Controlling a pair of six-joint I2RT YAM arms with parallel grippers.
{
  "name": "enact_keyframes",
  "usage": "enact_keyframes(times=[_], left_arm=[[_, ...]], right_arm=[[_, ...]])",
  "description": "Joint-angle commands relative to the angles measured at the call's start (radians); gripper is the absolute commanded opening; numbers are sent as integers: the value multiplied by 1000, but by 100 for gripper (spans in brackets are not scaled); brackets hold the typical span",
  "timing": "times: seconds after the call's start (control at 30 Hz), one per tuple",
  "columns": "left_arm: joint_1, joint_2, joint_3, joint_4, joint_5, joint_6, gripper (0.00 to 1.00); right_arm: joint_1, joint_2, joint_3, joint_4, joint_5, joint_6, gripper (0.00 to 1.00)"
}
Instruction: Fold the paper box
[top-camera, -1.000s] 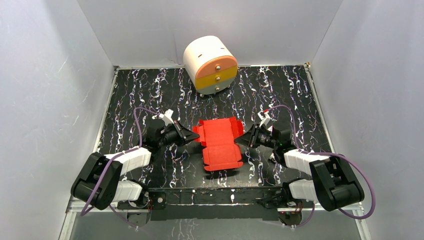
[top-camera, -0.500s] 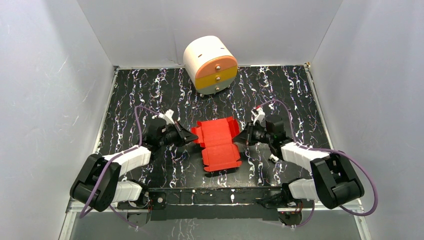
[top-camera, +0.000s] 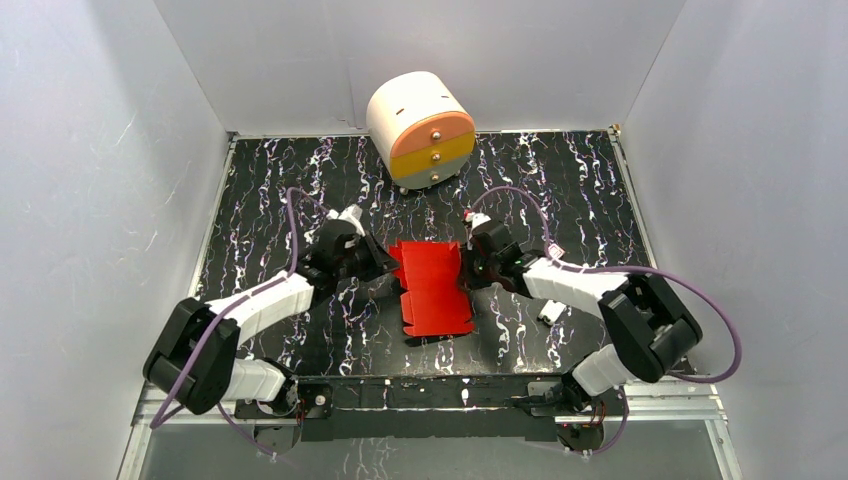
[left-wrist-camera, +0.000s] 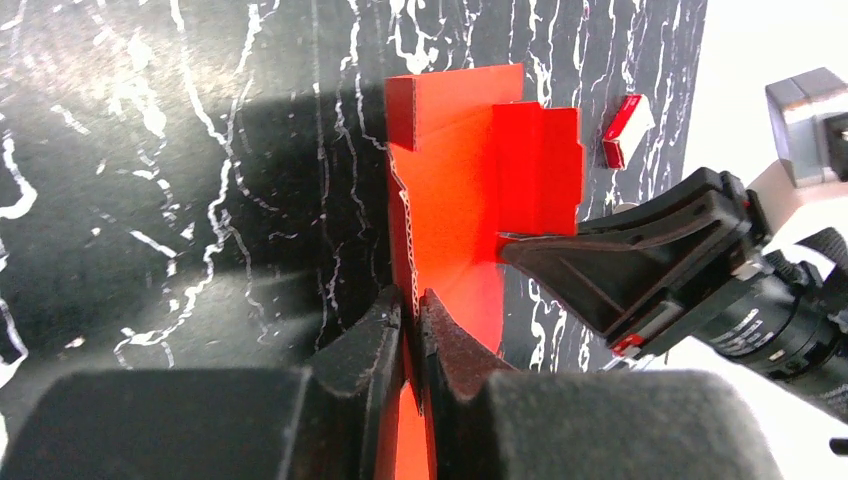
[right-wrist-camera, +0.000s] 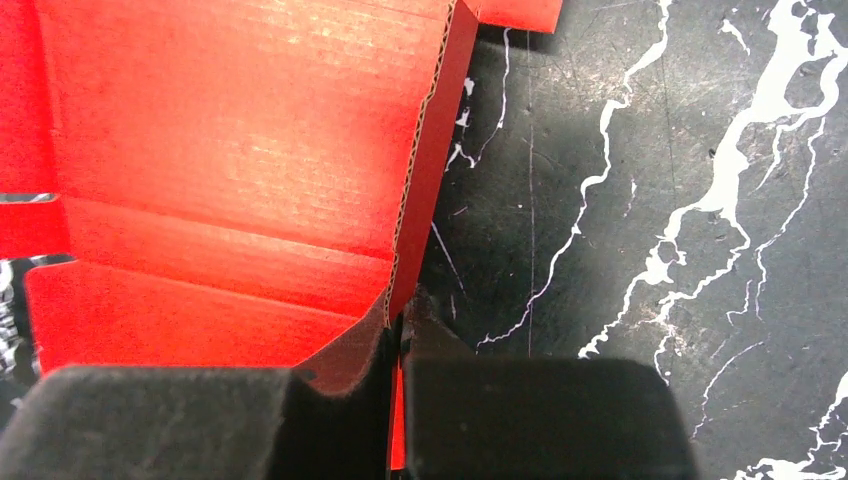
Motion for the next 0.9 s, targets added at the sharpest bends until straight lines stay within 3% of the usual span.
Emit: enact_keyframes(times=[0.0,0.37,0.87], left_arm=[[-79,55,130,-133,-105,83,10],[-149,182,274,-330,-211,192,24],[-224,294,340,-344,-200,180,33]], right_arm=[[78,53,116,-94,141,-12,8],[151,136,213,-164,241,4,9],[185,158,224,-137,269,39,13]])
